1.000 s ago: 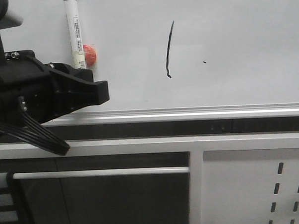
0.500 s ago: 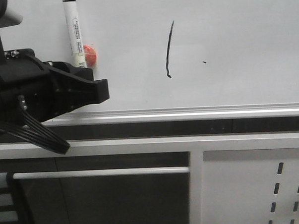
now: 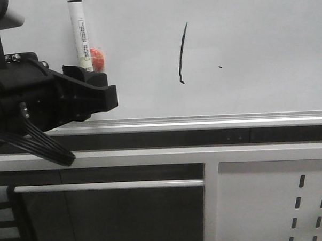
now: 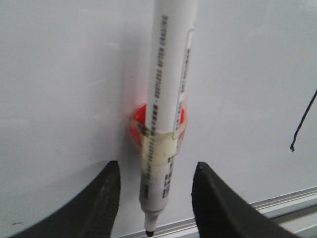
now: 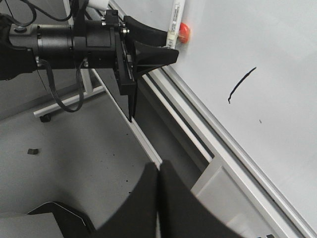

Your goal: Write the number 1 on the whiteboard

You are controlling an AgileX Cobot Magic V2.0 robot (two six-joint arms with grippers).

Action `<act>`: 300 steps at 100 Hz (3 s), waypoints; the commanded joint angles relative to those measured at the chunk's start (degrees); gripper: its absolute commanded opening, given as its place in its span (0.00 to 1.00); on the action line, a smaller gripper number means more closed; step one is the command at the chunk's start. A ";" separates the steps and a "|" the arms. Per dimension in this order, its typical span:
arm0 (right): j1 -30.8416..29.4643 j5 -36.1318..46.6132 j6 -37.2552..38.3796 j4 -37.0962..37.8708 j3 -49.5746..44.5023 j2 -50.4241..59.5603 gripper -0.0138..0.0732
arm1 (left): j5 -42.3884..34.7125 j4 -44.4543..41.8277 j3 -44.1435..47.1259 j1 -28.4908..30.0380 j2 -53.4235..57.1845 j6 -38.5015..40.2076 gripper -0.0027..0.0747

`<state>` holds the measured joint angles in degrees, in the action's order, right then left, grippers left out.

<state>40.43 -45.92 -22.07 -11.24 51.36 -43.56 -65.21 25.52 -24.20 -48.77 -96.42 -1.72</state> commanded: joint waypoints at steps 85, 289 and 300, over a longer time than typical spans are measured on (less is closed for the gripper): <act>-0.29 1.80 0.01 -0.51 1.39 0.72 0.09 | -12.95 -3.67 10.84 0.05 20.13 0.00 0.37; -1.02 -14.58 7.52 15.12 -7.79 44.04 0.09 | 39.72 61.27 5.78 0.05 80.07 -92.43 0.01; -1.02 -14.58 7.52 15.12 -7.79 44.04 0.09 | 40.26 61.27 5.78 0.05 80.07 -92.43 0.01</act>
<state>39.63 -64.18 -14.85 3.78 42.61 0.78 -26.24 88.45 -16.33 -48.77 -16.05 -94.01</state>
